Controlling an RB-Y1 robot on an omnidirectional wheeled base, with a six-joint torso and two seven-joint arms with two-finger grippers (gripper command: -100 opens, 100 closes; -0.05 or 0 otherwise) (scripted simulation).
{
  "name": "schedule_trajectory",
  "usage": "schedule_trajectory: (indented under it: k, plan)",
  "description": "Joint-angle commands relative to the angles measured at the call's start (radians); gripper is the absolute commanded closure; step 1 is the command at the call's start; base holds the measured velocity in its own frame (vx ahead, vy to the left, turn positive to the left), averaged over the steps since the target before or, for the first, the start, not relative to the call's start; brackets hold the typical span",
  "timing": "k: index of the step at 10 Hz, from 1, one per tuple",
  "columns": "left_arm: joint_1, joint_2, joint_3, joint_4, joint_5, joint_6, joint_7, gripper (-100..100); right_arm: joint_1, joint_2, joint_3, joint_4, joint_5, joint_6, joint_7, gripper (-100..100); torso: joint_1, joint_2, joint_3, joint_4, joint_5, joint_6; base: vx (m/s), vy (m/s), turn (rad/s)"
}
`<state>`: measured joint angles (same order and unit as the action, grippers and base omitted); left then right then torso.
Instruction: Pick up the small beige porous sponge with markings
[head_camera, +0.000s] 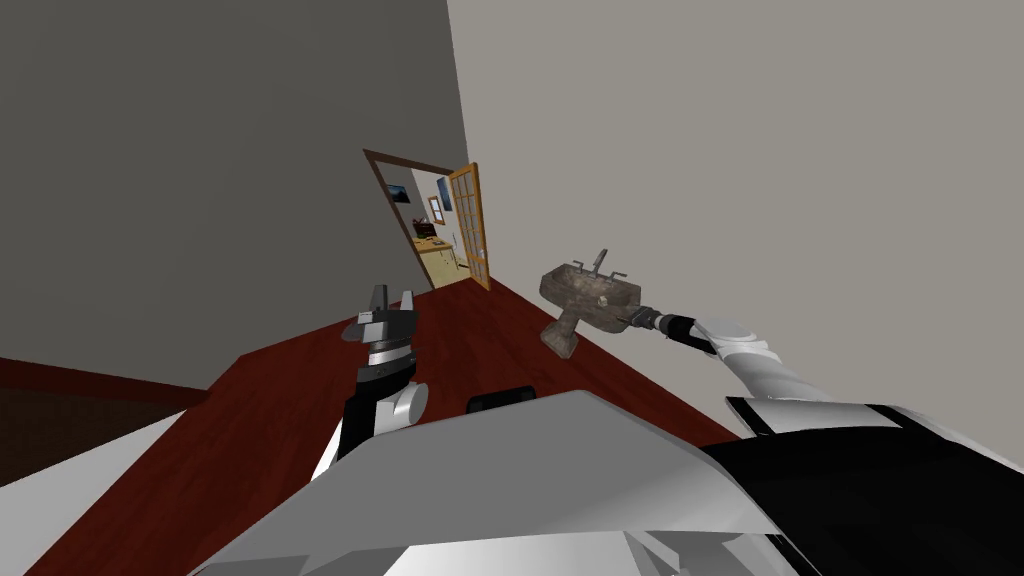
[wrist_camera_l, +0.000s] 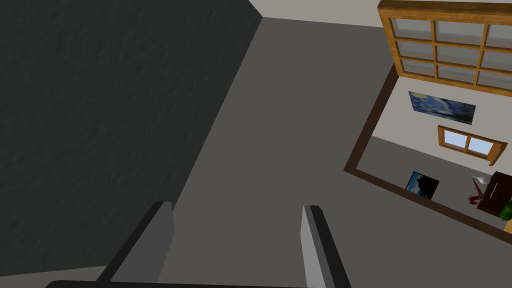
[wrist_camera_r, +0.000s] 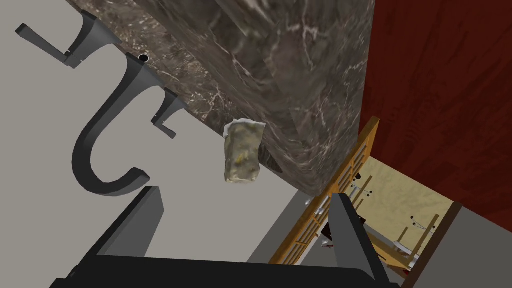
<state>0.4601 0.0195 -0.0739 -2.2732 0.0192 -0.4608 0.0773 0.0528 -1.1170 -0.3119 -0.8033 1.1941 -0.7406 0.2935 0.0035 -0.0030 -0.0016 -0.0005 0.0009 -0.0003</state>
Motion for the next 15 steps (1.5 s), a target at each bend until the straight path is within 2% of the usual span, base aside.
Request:
schedule_trajectory:
  k: [1,2,3,4,7,8,9,10,11,13,14,15]
  plan:
    - [0.000,0.000,0.000,0.000,0.000,0.000,0.000,0,-0.011,-0.032,-0.027,0.050,0.050,0.009,-0.009,-100,0.000,0.000,0.000,0.000,0.000,0.000,0.069,0.071,0.253]
    - [0.000,0.000,0.000,0.000,0.000,0.000,0.000,0,-0.011,-0.032,-0.027,0.058,0.064,0.009,-0.009,-100,0.001,-0.001,-0.001,0.000,0.000,0.000,0.044,0.051,0.079]
    - [0.000,0.000,0.000,0.000,0.000,0.000,0.000,0,-0.024,-0.048,-0.044,0.086,0.098,0.010,-0.007,-100,0.000,0.000,0.000,0.000,0.000,0.001,0.029,0.059,0.139]
    - [0.000,0.000,0.000,0.000,0.000,0.000,0.000,0,-0.024,-0.048,-0.044,0.097,0.102,0.010,-0.007,-100,0.000,0.001,0.001,0.000,0.000,0.000,0.036,0.042,0.076]
    - [0.000,0.000,0.000,0.000,0.000,0.000,0.000,0,-0.058,-0.084,-0.089,0.226,0.198,0.012,-0.001,-100,0.000,-0.001,-0.001,0.000,0.000,0.000,0.069,0.050,0.196]
    - [0.000,0.000,0.000,0.000,0.000,0.000,0.000,0,-0.058,-0.084,-0.089,0.204,0.202,0.012,-0.001,-100,-0.001,-0.001,-0.001,0.000,0.000,0.000,0.057,0.025,0.069]
    - [0.000,0.000,0.000,0.000,0.000,0.000,0.000,0,-0.058,-0.084,-0.089,0.212,0.202,0.012,-0.001,-100,-0.002,0.000,0.000,0.000,0.000,0.001,0.018,0.011,-0.019]
    - [0.000,0.000,0.000,0.000,0.000,0.000,0.000,0,-0.058,-0.084,-0.089,0.227,0.202,0.012,-0.001,-100,-0.003,0.002,0.001,0.000,-0.001,0.001,-0.004,0.003,-0.012]
    - [0.000,0.000,0.000,0.000,0.000,0.000,0.000,0,-0.066,-0.092,-0.101,0.257,0.230,0.013,0.000,-100,-0.003,0.004,0.002,0.001,-0.001,0.002,0.018,0.017,0.164]
    - [0.000,0.000,0.000,0.000,0.000,0.000,0.000,0,-0.066,-0.092,-0.101,0.262,0.230,0.013,0.000,-100,-0.003,0.003,0.002,0.001,-0.001,0.001,0.020,0.009,0.021]
    - [0.000,0.000,0.000,0.000,0.000,0.000,0.000,0,-0.073,-0.099,-0.112,0.295,0.256,0.013,0.001,-100,-0.003,0.003,0.002,0.001,-0.001,0.002,0.027,0.011,0.095]
    - [0.000,0.000,0.000,0.000,0.000,0.000,0.000,0,-0.073,-0.099,-0.112,0.295,0.256,0.013,0.001,-100,-0.003,0.003,0.002,0.001,-0.001,0.001,0.031,0.007,0.075]
